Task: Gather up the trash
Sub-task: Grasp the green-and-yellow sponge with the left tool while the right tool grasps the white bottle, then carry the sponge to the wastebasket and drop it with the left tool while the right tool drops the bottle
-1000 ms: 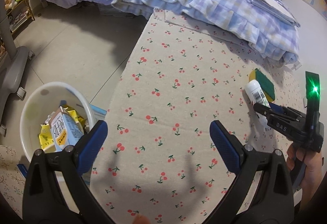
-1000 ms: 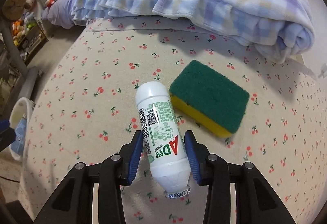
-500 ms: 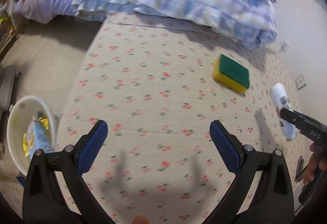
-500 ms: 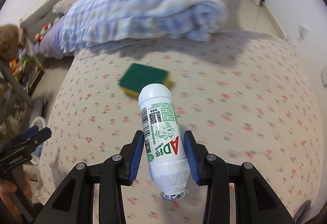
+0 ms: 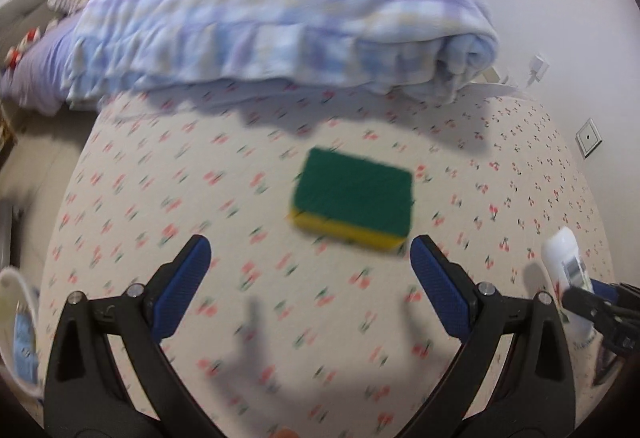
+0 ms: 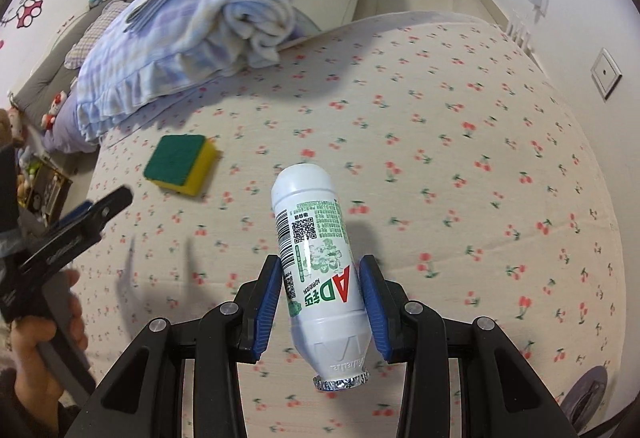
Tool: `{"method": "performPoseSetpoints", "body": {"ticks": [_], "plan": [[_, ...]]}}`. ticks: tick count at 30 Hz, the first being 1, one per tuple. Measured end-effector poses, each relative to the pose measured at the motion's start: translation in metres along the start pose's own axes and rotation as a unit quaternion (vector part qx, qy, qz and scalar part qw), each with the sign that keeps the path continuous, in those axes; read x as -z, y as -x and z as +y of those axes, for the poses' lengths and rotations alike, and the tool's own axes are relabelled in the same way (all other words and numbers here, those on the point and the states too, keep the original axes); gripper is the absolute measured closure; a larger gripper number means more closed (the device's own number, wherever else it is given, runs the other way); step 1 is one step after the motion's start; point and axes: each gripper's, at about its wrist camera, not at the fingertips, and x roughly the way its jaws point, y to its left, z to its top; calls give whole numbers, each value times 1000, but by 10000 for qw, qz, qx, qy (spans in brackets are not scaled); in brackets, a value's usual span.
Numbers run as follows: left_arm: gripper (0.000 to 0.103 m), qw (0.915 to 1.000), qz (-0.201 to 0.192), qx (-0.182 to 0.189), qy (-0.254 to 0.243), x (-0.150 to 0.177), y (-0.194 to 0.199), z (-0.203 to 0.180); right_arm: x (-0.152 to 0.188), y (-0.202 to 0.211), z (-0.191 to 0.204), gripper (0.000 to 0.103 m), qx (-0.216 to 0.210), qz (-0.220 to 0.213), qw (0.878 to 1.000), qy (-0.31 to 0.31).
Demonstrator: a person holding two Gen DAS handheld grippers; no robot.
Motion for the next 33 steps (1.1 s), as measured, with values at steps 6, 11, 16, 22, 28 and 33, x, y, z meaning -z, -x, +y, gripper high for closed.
{"method": "performPoseSetpoints", "body": {"ticks": [6,11,16,22,28,33], "plan": [[13,9978,-416,57,-513,2,-24,-28,0,-4,-19,62,16,67,9999,-114],[31,9935,-278,-322,-1059,6,-44,-41,2,-7,-25,62,36,123,9998,-137],[45,9916,-251,-232,-1246,8,-38,-37,4,-4,-24,62,55,116,9997,-186],[78,9902,-319,-100,-1358,12,-7,-33,7,5,-5,62,-37,44,9999,-135],[85,9948,-325,23,-961,18,20,1,13,20,21,62,-202,-105,9997,-18],[85,9966,-404,17,-719,29,46,31,20,32,36,62,-362,-191,9992,-22]]}}
